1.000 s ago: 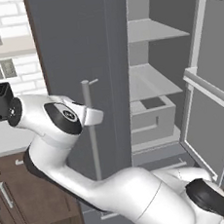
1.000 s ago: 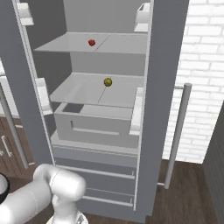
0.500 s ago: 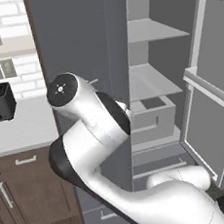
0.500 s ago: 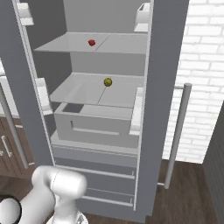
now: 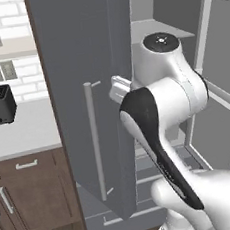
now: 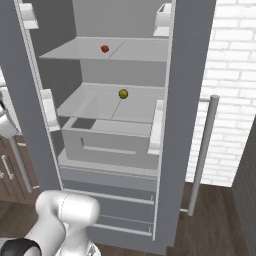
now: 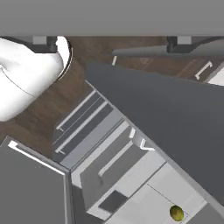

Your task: Take the strawberry from the fridge and place it on top of the pancake, located on the dining counter.

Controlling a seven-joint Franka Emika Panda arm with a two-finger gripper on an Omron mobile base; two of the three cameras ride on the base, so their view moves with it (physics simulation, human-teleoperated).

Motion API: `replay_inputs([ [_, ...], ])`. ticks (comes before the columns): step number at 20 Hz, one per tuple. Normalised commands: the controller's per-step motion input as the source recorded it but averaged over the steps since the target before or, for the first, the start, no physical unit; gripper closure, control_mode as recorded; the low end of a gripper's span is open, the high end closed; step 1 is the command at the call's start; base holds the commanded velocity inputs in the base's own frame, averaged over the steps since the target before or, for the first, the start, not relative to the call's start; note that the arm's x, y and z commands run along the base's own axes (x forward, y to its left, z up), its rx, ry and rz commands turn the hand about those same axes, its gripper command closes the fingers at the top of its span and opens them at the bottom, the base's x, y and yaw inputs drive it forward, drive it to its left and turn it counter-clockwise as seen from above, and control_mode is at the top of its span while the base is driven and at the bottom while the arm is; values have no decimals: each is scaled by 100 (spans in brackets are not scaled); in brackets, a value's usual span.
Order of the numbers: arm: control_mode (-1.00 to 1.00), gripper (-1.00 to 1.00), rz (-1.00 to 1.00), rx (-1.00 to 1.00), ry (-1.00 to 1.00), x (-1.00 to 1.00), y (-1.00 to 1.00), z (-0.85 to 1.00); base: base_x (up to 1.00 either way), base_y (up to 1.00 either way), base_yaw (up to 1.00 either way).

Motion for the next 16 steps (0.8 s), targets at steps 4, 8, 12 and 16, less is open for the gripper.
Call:
replay_inputs([
  [4, -100, -100, 5, 66, 4, 0, -100, 4, 0, 0, 0],
  [8, -100, -100, 8, 56, 9, 12, -99, 0, 0, 0, 0],
  [12, -100, -100, 15, 46, 22, 86, -60, -10, 0, 0, 0],
  [16, -100, -100, 16, 16, 8, 100, 2, -65, 0, 0, 0],
])
